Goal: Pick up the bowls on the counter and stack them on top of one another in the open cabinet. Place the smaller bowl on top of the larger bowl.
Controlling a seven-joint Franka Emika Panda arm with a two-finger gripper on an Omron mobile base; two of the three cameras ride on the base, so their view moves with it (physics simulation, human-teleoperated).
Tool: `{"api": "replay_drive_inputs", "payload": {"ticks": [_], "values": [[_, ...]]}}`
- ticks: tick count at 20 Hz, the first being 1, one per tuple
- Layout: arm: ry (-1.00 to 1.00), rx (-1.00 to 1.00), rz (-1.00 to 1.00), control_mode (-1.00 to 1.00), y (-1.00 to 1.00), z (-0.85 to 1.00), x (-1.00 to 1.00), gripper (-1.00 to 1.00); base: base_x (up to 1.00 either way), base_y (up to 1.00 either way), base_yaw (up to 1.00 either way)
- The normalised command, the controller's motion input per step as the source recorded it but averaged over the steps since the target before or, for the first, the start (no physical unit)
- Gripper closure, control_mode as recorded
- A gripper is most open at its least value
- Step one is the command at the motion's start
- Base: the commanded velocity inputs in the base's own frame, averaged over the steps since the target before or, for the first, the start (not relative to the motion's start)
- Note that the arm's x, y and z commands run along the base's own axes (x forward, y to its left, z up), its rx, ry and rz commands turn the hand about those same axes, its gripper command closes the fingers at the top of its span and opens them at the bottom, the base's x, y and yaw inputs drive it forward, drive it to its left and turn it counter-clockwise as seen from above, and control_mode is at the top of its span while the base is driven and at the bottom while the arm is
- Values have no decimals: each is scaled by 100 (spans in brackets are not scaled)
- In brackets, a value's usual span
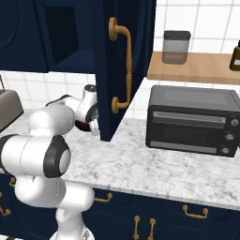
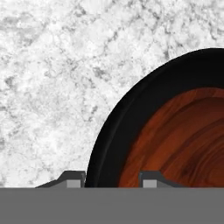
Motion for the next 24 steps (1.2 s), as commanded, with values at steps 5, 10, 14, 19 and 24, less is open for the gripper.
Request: {"api": "replay_drive_inputs", "payload": {"ticks": [5,10,14,19,24], "values": [[-10,3,-5,-100,-15,100,-100,100,0,0,0],[-17,5,-2,-100,-17,100,-100,100,0,0,0],[-12,9,-3,-100,-25,100,-100,100,0,0,0],[-15,7,-2,-100,-17,100,-100,100,0,0,0],[-17,7,-3,-100,-11,100,-99,100,0,0,0]]}}
